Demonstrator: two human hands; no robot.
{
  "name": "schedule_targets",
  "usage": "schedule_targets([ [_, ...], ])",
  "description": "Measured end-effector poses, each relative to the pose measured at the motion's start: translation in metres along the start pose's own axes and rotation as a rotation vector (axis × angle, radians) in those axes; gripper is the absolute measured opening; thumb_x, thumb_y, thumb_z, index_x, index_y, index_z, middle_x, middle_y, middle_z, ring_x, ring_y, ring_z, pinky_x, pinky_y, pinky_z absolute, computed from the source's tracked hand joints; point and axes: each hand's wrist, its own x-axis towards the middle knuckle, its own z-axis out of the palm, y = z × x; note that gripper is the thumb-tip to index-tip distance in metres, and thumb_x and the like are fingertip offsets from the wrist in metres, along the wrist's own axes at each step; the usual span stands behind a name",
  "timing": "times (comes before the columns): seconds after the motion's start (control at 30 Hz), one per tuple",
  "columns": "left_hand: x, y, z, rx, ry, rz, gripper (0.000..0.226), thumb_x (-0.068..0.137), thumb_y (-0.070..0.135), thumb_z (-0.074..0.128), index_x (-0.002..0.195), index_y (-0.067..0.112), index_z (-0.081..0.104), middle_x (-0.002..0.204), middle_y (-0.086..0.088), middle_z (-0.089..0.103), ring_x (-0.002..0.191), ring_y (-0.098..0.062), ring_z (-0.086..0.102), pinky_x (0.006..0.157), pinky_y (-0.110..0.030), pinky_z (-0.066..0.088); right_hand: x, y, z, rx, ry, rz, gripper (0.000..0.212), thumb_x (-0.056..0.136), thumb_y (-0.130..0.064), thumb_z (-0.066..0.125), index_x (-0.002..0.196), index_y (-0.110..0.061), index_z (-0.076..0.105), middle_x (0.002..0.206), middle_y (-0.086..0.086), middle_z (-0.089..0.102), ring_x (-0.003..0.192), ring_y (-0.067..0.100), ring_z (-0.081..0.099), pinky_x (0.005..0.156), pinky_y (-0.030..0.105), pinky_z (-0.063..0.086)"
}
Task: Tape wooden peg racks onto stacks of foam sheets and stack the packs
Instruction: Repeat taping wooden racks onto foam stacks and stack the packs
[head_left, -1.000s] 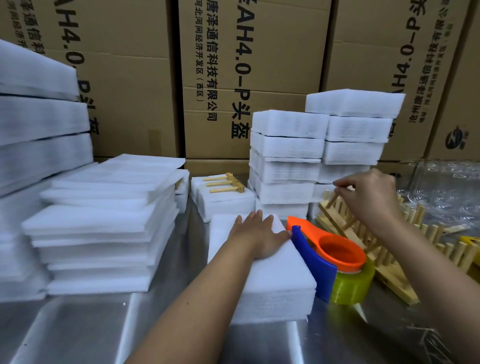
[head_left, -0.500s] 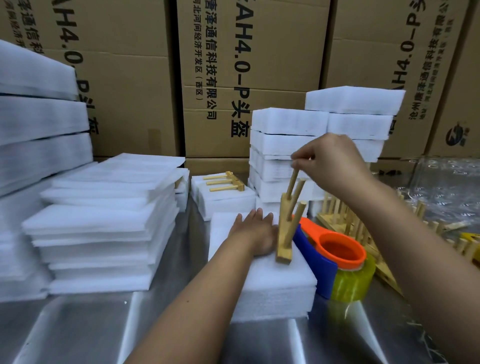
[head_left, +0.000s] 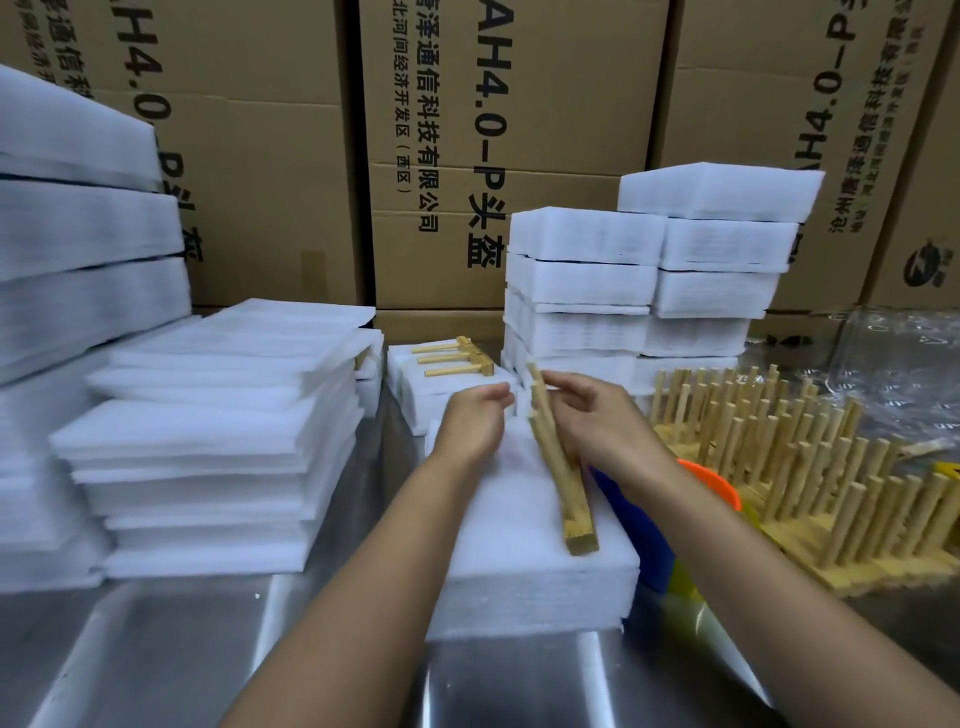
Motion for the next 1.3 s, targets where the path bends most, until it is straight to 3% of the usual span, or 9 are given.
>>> schedule_targets([
  [0.1, 0.001, 0.007, -0.010, -0.490, 0.067, -0.233, 0.030, 0.098, 0.017, 0.042, 0.113, 0.002, 0.062, 0.112, -0.009, 0.064, 0.110, -0.017, 0.056, 0.091, -0.025, 0.040, -0.006, 0.012, 0.009, -0.146, -0.038, -0.058, 0.035, 0.088, -0.005, 0.056, 0.117, -0.020, 0.067, 0.114, -0.008, 0.068, 0.100, -0.004, 0.060, 0.096, 0.020, 0.045],
  [0.27, 0.000, 0.011, -0.024, -0.714, 0.023, -0.323, 0.049, 0.098, 0.039, 0.033, 0.117, 0.002, 0.057, 0.124, -0.016, 0.060, 0.104, -0.024, 0.057, 0.069, -0.023, 0.039, -0.009, 0.019, 0.009, -0.221, -0.160, -0.023, 0.040, 0.087, 0.004, 0.051, 0.117, -0.016, 0.068, 0.132, -0.001, 0.058, 0.112, -0.004, 0.050, 0.082, 0.003, 0.038],
  [0.37, -0.004, 0.011, -0.024, -0.687, 0.022, -0.303, 0.045, 0.096, 0.038, 0.037, 0.114, 0.004, 0.060, 0.123, -0.014, 0.062, 0.105, -0.022, 0.058, 0.090, -0.028, 0.042, -0.010, 0.013, 0.002, -0.311, -0.119, -0.020, 0.051, 0.088, -0.026, 0.065, 0.137, -0.026, 0.049, 0.126, -0.005, 0.058, 0.121, 0.011, 0.051, 0.081, 0.014, 0.037],
  [0.5, -0.005, 0.011, -0.023, -0.691, 0.028, -0.282, 0.044, 0.095, 0.033, 0.040, 0.119, 0.002, 0.059, 0.123, -0.015, 0.062, 0.119, -0.024, 0.054, 0.105, -0.029, 0.035, -0.024, -0.004, -0.014, -0.413, -0.043, -0.094, 0.061, 0.075, -0.062, 0.061, 0.129, -0.035, 0.053, 0.122, -0.013, 0.046, 0.107, 0.004, 0.049, 0.081, 0.017, 0.037],
  [0.63, -0.003, 0.010, -0.021, -0.699, 0.060, -0.257, 0.042, 0.095, 0.025, 0.041, 0.124, 0.000, 0.057, 0.122, -0.015, 0.063, 0.116, -0.022, 0.057, 0.097, -0.026, 0.038, -0.052, -0.007, -0.024, -0.681, -0.368, -0.089, 0.103, 0.047, -0.088, 0.054, 0.140, -0.046, 0.035, 0.122, -0.025, 0.024, 0.110, -0.005, 0.033, 0.088, 0.016, 0.029],
  [0.77, -0.004, 0.009, -0.018, -0.652, 0.063, -0.249, 0.035, 0.093, 0.021, 0.044, 0.119, 0.002, 0.059, 0.115, -0.014, 0.065, 0.111, -0.019, 0.058, 0.096, -0.024, 0.040, -0.067, 0.002, -0.027, -0.652, -0.402, -0.117, 0.091, 0.067, -0.068, 0.067, 0.145, -0.043, 0.028, 0.143, -0.027, 0.017, 0.129, -0.003, 0.025, 0.100, 0.013, 0.022],
  [0.93, -0.006, 0.009, -0.020, -0.639, 0.065, -0.263, 0.026, 0.091, 0.021, 0.045, 0.106, 0.009, 0.063, 0.097, -0.006, 0.069, 0.106, -0.017, 0.059, 0.103, -0.028, 0.036, -0.071, 0.007, -0.035, -0.543, -0.222, -0.136, 0.052, 0.086, -0.024, 0.064, 0.135, -0.033, 0.049, 0.139, -0.019, 0.037, 0.106, -0.007, 0.041, 0.080, -0.010, 0.020],
  [1.17, -0.007, 0.007, -0.023, -0.821, 0.191, -0.051, 0.025, 0.090, 0.012, 0.041, 0.089, 0.005, 0.066, 0.085, -0.005, 0.073, 0.105, -0.019, 0.063, 0.105, -0.028, 0.038, -0.090, 0.020, -0.023, -0.497, -0.090, -0.208, 0.045, 0.090, -0.017, 0.059, 0.133, -0.029, 0.054, 0.140, -0.017, 0.040, 0.122, -0.010, 0.032, 0.089, -0.009, 0.012],
  [1.3, -0.005, 0.003, -0.034, -0.852, 0.209, -0.009, 0.032, 0.091, 0.018, 0.037, 0.088, 0.012, 0.069, 0.089, -0.002, 0.075, 0.095, -0.011, 0.068, 0.087, -0.025, 0.042, -0.096, 0.021, -0.014, -0.572, -0.054, -0.238, 0.047, 0.092, -0.018, 0.055, 0.137, -0.026, 0.048, 0.144, -0.013, 0.037, 0.129, -0.005, 0.028, 0.093, -0.008, 0.006],
])
